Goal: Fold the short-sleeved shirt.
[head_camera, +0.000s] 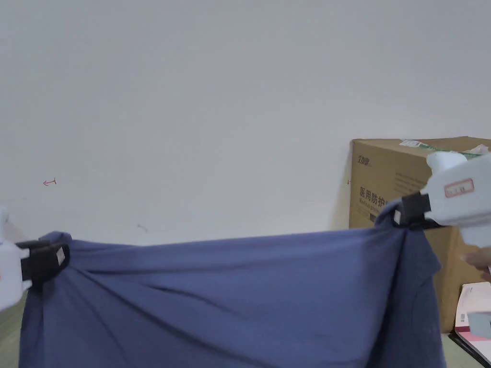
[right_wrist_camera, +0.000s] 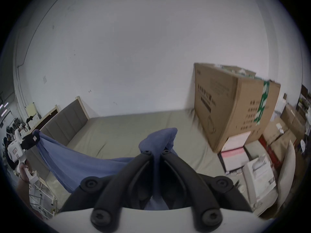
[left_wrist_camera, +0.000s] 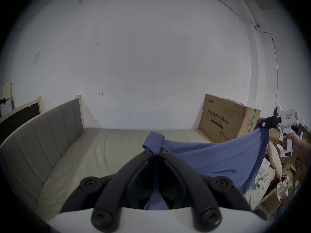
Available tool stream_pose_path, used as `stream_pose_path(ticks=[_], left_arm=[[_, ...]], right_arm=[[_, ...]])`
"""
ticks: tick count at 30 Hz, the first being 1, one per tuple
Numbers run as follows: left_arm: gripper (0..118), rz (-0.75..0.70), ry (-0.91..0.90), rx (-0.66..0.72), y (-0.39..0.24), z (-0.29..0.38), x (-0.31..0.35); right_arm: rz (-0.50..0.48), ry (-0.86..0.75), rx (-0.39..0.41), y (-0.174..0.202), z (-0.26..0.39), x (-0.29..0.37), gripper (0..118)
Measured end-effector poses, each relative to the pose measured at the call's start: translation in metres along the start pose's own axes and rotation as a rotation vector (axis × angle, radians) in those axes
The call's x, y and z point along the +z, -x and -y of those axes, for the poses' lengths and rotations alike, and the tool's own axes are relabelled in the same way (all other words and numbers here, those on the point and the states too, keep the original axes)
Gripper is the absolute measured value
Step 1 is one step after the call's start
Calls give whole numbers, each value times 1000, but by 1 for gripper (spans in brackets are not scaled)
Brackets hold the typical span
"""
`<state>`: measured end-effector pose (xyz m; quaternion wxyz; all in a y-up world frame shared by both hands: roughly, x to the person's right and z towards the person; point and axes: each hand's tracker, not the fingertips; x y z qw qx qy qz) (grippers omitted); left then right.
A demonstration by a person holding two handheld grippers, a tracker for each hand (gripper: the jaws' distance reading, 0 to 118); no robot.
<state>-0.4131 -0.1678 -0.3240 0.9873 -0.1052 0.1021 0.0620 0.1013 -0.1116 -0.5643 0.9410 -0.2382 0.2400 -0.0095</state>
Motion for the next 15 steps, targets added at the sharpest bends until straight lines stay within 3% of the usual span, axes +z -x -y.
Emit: stream_pose_path(ticks=[9,15], left_arm=[[4,-88,-72,64,15,-66,-73],[4,-157,-127,54,23,-93,-125]], right_arm=[[43,-137,0,18,-93,-61,2],[100,-224,65,40,-136,-112,2]])
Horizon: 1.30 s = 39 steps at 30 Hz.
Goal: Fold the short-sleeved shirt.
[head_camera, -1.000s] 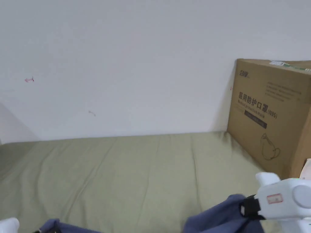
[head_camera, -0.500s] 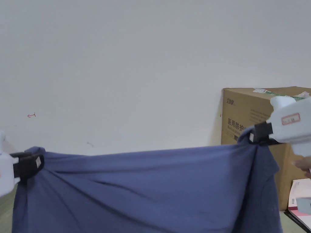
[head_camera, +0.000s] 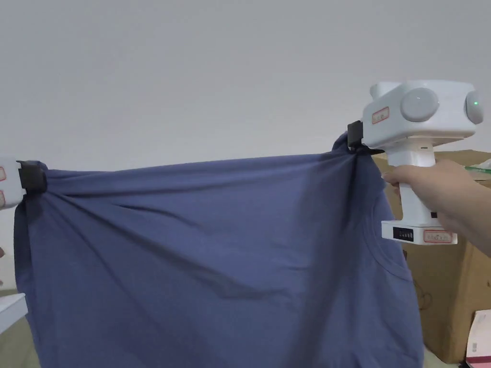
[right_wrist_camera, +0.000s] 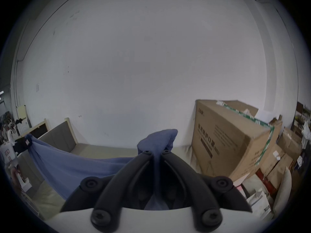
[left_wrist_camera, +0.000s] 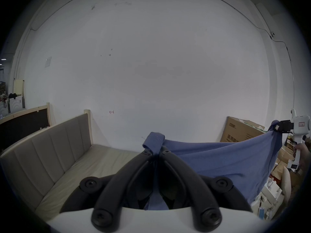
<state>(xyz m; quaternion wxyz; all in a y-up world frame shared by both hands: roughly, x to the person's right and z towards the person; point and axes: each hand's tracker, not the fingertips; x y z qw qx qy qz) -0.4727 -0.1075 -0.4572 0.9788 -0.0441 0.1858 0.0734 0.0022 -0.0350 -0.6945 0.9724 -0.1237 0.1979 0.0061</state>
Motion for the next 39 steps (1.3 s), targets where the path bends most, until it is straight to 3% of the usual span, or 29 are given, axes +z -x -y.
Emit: stream_pose_path(ticks=[6,10,16,19,21,24,30,35,39], left_arm=[[4,-80,-101,-61,-2,-1,-27],[4,-116,-100,-31,2,36,-27],[4,-122,197,118,21,176,-11],[4,-80,448,125,24,270,13],[4,-39,571,119,30,321,33],[4,-47,675,242,43,367,78],[4,-37,703,221,60,375,189],[4,-5,759,173,52,361,258],[4,16,802,134,44,349,279]], right_arm=[[17,-57,44,17,-1,-39,2],[19,-53,16,23,40,-56,2],[-38,164,-29,14,215,-59,2],[-17,416,-55,3,326,-54,2],[-22,539,-45,-4,386,-33,2],[-53,648,-31,-15,443,17,2],[-85,664,-21,-45,462,146,2],[-93,725,-180,-61,461,226,2],[-55,779,-207,-60,465,249,2]])
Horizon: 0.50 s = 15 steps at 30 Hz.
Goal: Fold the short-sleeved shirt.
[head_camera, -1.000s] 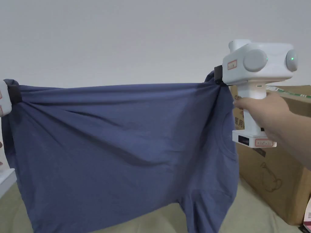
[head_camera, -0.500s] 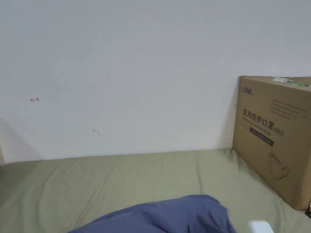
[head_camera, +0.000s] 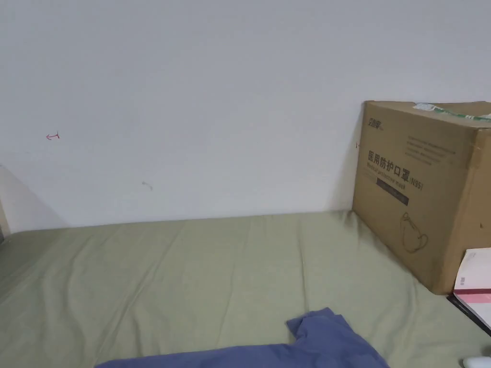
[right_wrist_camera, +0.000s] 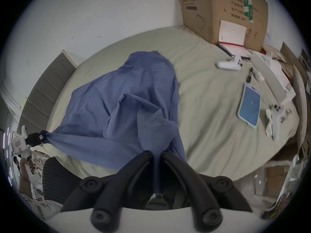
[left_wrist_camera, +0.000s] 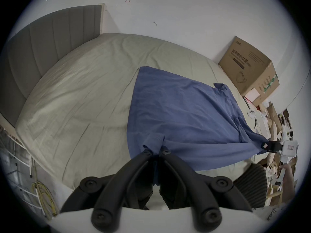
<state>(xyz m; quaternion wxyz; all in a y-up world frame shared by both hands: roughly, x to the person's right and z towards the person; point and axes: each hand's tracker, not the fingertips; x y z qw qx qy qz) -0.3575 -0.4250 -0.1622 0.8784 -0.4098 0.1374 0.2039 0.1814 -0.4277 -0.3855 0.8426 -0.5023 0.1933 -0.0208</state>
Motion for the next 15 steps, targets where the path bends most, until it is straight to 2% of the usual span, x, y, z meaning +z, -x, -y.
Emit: stream_pose_path(ticks=[7,8,9,10,11,12,13,14,15], left_arm=[[4,36,67,26,-1,-11,-19],[7,47,70,38,0,-12,-22],[17,59,64,51,0,-12,-23],[35,63,53,64,2,-12,-26],[61,67,48,73,2,-12,-26],[81,70,47,76,2,-12,-25],[100,72,39,78,2,-11,-24],[104,77,23,80,1,-13,-18],[102,75,-2,77,-1,-17,-13]], right_arm=[[47,41,-17,7,-3,-21,2],[55,39,-25,8,-5,-25,3],[60,37,-30,9,-6,-27,4],[56,34,-43,8,-8,-28,11],[45,40,-67,6,-10,-28,45],[44,62,-99,6,-10,-28,80],[61,57,-113,7,-10,-25,96],[73,29,-110,10,-11,-19,97],[73,9,-105,12,-15,-13,97]])
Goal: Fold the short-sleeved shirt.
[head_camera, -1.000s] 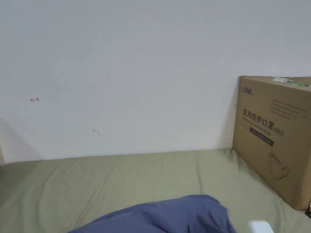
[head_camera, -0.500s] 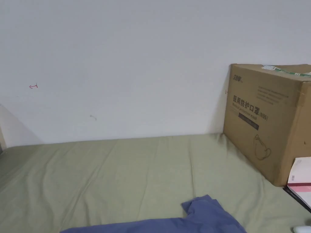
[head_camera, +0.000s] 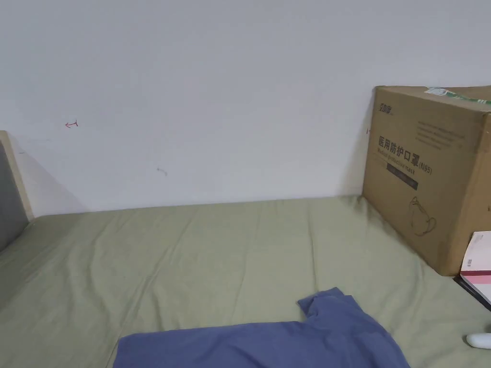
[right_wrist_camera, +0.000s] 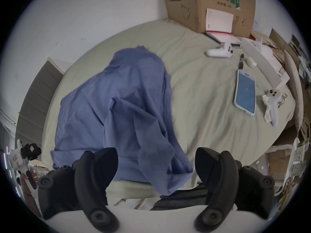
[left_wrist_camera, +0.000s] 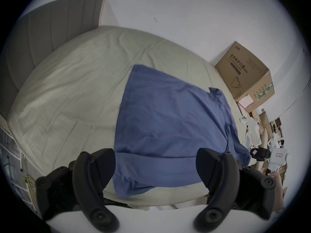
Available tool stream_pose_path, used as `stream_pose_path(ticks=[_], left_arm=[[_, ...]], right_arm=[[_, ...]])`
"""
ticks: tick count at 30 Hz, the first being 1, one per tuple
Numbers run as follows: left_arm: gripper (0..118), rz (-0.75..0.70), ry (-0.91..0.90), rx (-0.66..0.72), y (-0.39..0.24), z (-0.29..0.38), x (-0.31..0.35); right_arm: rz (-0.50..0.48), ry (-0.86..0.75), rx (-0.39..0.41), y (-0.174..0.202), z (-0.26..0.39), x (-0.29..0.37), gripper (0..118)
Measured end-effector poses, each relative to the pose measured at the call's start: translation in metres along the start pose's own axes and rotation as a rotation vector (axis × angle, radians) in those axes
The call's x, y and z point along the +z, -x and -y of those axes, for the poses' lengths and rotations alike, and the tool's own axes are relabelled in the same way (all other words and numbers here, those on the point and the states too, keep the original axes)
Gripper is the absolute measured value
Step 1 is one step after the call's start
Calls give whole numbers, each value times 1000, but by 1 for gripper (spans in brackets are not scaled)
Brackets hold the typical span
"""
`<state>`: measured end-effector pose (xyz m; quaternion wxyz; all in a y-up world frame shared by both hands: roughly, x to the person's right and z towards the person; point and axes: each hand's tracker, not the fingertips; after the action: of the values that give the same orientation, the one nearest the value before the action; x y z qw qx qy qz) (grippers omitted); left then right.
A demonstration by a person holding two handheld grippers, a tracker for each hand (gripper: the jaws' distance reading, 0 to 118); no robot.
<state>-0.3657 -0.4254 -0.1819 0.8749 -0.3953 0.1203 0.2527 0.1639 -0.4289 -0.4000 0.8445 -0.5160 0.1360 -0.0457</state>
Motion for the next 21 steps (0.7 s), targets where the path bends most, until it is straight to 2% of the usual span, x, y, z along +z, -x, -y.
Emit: stream_pose_path(ticks=[4,10,11,12,13,14,16,18,21], left_arm=[[102,64,-162,-31,-21,-22,28],[100,83,-543,-157,-69,-53,68],[89,88,-596,-167,-76,-57,71],[72,97,-639,-164,-81,-59,73],[45,116,-670,-157,-85,-61,75],[1,135,-682,-145,-89,-64,75],[0,76,-701,-123,-97,-68,72],[0,81,-717,-133,-97,-70,71],[0,92,-707,-139,-98,-79,67]], right_arm=[[-38,-188,43,22,-20,39,97],[-210,-666,129,77,-39,113,95],[-234,-746,144,86,-39,119,86],[-255,-816,165,93,-38,124,68],[-271,-875,198,99,-36,127,42],[-255,-908,208,107,-37,128,7],[-216,-940,203,118,-39,127,2],[-297,-940,184,120,-40,126,0],[-268,-940,176,124,-45,120,0]])
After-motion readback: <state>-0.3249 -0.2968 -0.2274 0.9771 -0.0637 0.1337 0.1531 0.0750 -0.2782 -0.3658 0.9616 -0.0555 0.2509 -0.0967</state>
